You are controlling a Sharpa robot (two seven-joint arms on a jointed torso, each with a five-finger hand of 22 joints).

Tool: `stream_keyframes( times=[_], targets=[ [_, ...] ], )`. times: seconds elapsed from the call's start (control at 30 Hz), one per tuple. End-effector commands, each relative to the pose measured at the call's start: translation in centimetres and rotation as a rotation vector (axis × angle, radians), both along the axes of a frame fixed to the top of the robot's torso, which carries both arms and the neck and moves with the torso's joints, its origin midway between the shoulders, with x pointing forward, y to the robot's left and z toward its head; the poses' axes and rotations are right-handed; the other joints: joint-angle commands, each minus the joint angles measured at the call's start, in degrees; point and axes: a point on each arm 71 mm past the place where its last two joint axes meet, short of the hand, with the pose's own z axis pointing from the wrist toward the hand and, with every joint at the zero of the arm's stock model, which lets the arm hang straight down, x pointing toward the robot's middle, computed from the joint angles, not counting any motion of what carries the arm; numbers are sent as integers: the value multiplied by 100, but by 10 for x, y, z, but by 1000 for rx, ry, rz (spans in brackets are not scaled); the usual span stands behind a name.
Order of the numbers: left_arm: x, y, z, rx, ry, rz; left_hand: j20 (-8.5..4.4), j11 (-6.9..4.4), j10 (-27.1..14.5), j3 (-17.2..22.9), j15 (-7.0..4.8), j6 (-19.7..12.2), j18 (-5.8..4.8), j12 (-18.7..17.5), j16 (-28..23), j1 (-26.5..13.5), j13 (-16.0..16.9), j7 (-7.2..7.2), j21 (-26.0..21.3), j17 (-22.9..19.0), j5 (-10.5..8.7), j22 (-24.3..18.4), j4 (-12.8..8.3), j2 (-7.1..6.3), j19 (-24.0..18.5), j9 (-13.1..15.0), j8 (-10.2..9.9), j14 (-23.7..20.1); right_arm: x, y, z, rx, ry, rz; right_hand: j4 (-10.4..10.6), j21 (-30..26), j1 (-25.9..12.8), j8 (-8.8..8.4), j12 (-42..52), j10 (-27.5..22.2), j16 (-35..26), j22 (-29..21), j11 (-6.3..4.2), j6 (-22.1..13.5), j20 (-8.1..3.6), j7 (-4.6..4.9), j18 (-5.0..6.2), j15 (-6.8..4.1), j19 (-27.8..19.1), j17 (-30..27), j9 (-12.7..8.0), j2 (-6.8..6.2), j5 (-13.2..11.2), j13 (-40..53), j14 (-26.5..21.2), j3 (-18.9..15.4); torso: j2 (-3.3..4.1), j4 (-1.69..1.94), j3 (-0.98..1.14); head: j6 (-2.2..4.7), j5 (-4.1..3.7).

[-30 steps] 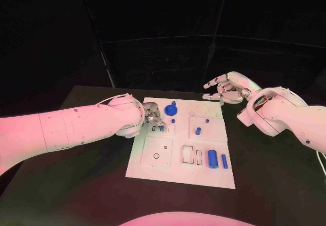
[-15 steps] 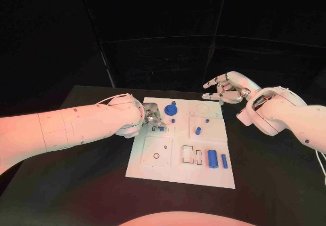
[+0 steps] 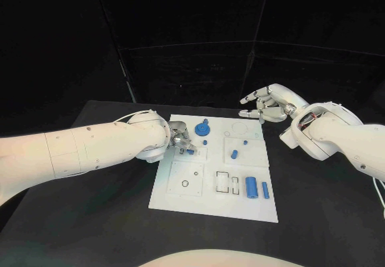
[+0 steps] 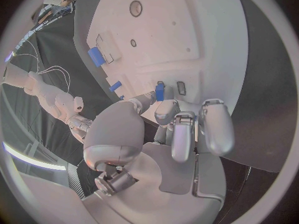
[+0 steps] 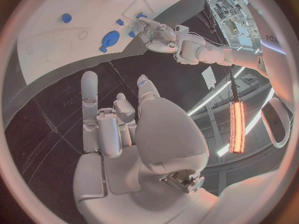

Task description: Assemble the parts on the task board

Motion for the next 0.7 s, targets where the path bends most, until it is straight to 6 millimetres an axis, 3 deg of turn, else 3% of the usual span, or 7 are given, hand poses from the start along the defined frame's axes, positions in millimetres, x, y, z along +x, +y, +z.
stream_keyframes(
  times=[0.03, 0.7],
  targets=[
    [-2, 1, -4, 17, 36, -4, -15, -1, 26, 1033, -27, -9, -72, -14, 36, 30, -12, -35, 31, 1509, 30, 3, -994, -7, 79, 10, 36, 605, 0, 1, 2, 6, -7, 7, 8, -26, 26, 29, 33, 7, 3, -8, 3, -53, -11, -5, 82, -1, 14, 5, 3, 43, 24, 5, 188, -33, 0, -6, -1, -3, 0],
    [-2, -1, -6, 22, 63, -15, -28, -22, 11, 1042, -43, 6, -79, -94, 36, -79, -130, -64, 56, 1509, 224, 54, -944, -88, 86, 90, 96, 605, 1, 3, 1, 6, -5, 11, 7, -26, 39, 35, 34, 6, 2, -8, 1, -52, -12, -7, 83, -2, 17, 2, 3, 55, 28, 2, 188, -32, 0, -9, 3, -15, 6]
  ],
)
